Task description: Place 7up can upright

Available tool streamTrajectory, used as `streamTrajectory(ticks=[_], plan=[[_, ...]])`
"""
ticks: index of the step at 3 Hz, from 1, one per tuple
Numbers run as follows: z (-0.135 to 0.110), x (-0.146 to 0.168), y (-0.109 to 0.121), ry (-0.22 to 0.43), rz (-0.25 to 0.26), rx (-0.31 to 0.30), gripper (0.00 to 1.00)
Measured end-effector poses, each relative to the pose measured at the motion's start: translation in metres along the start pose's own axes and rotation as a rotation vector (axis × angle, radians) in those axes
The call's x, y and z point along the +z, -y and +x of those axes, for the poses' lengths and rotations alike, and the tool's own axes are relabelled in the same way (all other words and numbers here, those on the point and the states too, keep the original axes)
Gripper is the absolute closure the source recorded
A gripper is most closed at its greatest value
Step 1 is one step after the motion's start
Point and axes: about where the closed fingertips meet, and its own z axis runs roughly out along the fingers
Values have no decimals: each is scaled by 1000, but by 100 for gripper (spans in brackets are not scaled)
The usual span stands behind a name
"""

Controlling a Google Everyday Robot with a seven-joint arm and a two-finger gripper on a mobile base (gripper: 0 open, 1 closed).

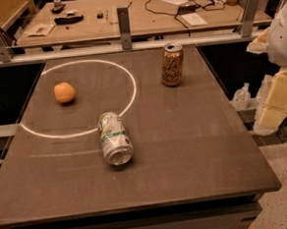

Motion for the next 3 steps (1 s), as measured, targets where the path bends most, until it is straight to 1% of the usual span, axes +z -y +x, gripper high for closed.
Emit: streamTrajectory(ticks=[1, 2, 3], plan=[[0, 0, 0, 0, 0, 0, 0], [1, 0, 1, 14, -15, 79, 0], [-7, 9, -7, 47, -80, 244, 0]])
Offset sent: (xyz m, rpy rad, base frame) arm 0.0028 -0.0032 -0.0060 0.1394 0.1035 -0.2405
